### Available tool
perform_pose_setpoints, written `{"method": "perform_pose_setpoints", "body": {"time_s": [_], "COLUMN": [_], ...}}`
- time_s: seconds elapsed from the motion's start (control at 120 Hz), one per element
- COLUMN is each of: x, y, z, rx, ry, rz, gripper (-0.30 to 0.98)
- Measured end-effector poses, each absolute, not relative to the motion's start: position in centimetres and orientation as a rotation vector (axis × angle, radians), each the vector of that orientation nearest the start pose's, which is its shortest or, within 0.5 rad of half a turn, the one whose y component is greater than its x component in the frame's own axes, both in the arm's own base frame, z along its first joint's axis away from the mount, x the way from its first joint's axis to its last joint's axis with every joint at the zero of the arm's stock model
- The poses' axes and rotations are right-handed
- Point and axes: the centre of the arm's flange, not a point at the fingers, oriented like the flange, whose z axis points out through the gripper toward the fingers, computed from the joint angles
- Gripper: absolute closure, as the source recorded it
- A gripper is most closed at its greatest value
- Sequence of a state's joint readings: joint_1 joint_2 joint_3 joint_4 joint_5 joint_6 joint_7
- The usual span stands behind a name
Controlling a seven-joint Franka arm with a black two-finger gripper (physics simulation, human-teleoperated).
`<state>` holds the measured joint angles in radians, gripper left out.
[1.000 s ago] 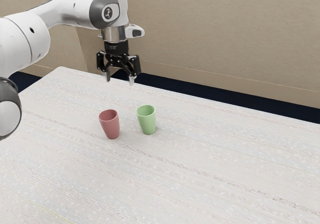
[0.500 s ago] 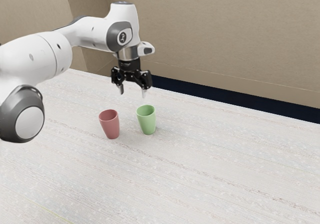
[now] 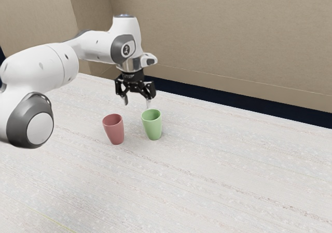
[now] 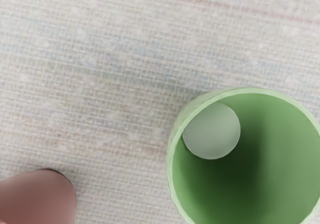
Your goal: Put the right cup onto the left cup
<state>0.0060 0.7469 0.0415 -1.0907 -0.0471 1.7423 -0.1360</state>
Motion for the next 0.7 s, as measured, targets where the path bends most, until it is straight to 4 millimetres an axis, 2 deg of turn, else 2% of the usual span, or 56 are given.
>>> {"method": "perform_pose_setpoints", "body": {"time_s": [0.35,0.608,0.7], "x": [75.1,75.3,75.4], "y": [1.9,1.9,1.9], "z": [33.1,31.6,31.1], "rx": [-3.147,-3.147,-3.147], "ry": [-0.279,-0.278,-0.278], "rz": [0.160,0.154,0.154], "gripper": [0.00,0.00,0.05]}}
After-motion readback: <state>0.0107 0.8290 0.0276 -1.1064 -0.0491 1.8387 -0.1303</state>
